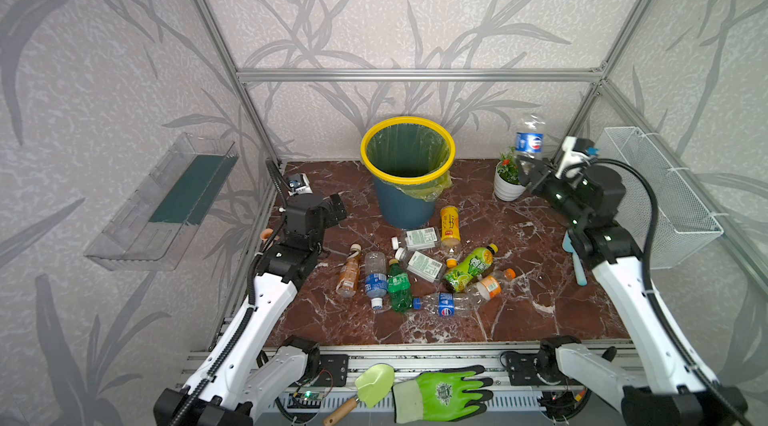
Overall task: Throw the plastic bottles in the bin
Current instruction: 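Carry the Pepsi bottle over the bin with the right gripper and release, then withdraw the right gripper while the left gripper reaches toward the café latte bottle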
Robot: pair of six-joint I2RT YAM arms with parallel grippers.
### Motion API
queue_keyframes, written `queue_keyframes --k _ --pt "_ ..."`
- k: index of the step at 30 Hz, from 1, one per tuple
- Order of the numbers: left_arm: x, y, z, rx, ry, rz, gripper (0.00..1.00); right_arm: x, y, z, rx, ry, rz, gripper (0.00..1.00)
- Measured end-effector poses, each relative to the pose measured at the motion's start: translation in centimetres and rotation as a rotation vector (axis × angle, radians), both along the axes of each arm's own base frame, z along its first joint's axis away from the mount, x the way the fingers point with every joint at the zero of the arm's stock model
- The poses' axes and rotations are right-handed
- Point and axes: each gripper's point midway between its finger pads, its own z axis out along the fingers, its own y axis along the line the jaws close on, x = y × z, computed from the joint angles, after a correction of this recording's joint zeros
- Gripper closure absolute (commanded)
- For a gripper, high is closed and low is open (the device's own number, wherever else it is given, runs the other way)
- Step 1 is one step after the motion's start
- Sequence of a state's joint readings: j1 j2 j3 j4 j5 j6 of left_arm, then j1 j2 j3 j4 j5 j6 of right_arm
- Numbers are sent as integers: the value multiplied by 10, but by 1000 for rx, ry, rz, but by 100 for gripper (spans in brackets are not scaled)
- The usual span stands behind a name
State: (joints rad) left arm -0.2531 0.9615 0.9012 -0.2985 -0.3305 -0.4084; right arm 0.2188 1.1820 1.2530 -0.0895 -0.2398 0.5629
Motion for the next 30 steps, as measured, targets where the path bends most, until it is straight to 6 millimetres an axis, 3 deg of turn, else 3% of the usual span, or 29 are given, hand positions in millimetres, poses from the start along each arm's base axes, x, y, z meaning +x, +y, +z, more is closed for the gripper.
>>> queue_keyframes --k 4,6,8,11,14,18,21,23,26,30 --pt "-6 2 -12 -12 40 10 1 34 99 12 -81 -10 206 20" --pt "-8 2 -12 -16 43 10 1 43 126 8 -126 -3 248 8" --pt "-11 2 -12 -17 46 7 1 52 133 1 -171 12 240 7" --pt "-15 3 -11 -17 50 5 1 62 122 2 -231 17 184 4" --pt "-19 4 -10 -20 50 2 1 62 108 19 -269 -26 133 2" --pt "-21 1 -8 -17 47 -22 1 42 85 40 -308 -87 77 0" --pt "-22 -6 -11 -15 62 -67 1 23 66 41 -308 -106 52 0" --pt "-23 -10 -16 -19 85 -94 1 16 50 32 -303 -99 29 0" --pt "-27 -19 -29 -17 137 -130 1 14 26 -3 -295 -37 -11 0" --pt "-36 -39 -53 -4 216 -192 1 14 0 -79 -284 117 -47 0"
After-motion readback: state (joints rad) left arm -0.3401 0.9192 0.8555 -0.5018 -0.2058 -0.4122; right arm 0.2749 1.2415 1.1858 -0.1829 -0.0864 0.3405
